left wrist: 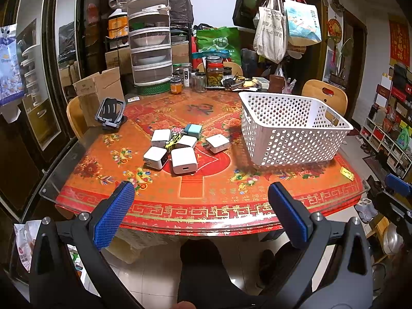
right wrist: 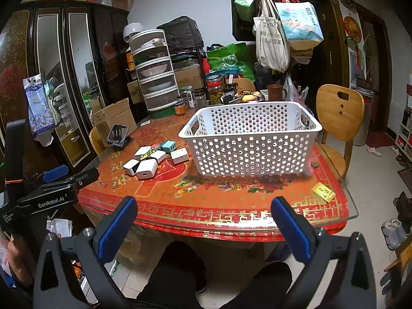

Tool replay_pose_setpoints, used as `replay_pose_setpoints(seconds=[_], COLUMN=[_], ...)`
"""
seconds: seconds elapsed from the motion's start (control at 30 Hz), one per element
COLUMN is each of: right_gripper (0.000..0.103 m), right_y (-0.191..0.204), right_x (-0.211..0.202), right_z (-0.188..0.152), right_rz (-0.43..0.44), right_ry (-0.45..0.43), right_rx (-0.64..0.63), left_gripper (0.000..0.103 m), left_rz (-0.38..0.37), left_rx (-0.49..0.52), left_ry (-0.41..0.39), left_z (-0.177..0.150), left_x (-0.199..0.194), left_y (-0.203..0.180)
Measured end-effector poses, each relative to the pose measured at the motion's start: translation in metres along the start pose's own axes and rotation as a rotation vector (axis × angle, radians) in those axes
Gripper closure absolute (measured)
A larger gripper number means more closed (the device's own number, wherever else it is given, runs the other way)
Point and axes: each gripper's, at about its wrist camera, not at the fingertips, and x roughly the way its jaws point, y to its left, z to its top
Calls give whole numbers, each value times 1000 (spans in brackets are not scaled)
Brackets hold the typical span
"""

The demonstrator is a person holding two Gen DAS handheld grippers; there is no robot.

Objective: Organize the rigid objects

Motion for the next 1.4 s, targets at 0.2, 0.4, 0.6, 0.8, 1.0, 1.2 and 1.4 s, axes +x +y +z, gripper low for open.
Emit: replay_pose_setpoints(seconds=[0.2,0.4,0.6,0.8,1.0,1.2,1.4], right_gripper=[0,0,0,0,17,38,62], right_y=[0,-4,-60,-156,-221,-232,-234], right_x=[0,2,22,82,155,199,212], right_z=[0,-2,13,79,115,114,104], right_rz=[0,-5,-97,-214,-249,-237,-229], right_ry=[0,-3,-13,29,129,179,169], right_rx=[0,1,80,158,211,205,226], left_gripper=[1,1,1,1,1,1,1], left_rz=[-2,-54,-57,-68,30,39,42], left_rx=[2,-27,-87,-111,-35,-91,-138], left_ry=[2,-47,-17,-128,27,101,143], left_z=[-1,-1,6,32,44,24,8], left_x=[1,1,44,76,148,189,216], left_y=[-2,-2,16,43,55,88,116])
